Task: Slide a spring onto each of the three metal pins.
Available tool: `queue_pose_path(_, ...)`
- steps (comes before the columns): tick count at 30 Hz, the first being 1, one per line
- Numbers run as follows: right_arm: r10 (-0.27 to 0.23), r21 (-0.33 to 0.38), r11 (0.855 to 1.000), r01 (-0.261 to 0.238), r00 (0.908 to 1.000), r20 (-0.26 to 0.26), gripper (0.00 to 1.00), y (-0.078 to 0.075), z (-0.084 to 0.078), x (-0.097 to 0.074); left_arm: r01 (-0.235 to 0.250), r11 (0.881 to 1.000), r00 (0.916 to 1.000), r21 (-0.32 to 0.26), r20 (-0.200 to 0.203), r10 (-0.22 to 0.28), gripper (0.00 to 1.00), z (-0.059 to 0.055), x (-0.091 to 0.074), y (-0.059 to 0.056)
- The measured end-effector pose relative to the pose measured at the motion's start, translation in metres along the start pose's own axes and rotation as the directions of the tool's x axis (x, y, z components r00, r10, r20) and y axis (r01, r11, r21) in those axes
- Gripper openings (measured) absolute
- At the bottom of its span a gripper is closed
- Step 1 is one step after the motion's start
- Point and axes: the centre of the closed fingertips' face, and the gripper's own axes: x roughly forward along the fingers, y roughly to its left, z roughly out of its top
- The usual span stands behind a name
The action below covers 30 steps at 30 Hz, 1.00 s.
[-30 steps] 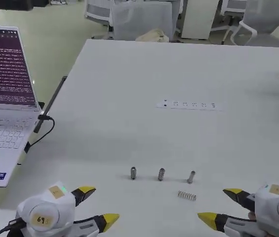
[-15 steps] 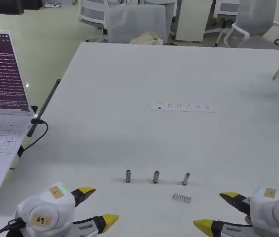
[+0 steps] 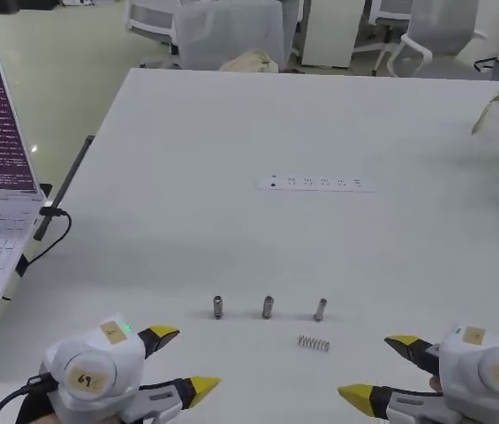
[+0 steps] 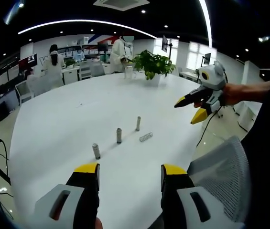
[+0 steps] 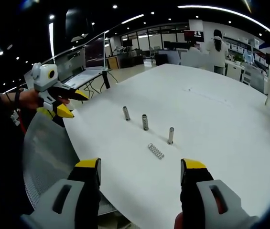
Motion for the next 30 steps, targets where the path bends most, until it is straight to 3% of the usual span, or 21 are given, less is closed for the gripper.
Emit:
queue_pose_path(15, -0.001, 0.007, 1.0, 0.001, 1.0, -0.004, 0.66, 0.001, -0.003, -0.003, 0.067, 0.996, 0.9977, 0.054, -0.01, -0.067, 0.45, 0.01, 0.022, -0.019)
queue_pose_path(30, 0.006, 0.01, 1.0, -0.006, 1.0, -0.003, 0.65, 0.003, -0.003, -0.003, 0.15, 0.982, 0.9887, 0.119, -0.029, -0.147, 0.45, 0.025, 0.054, -0.037)
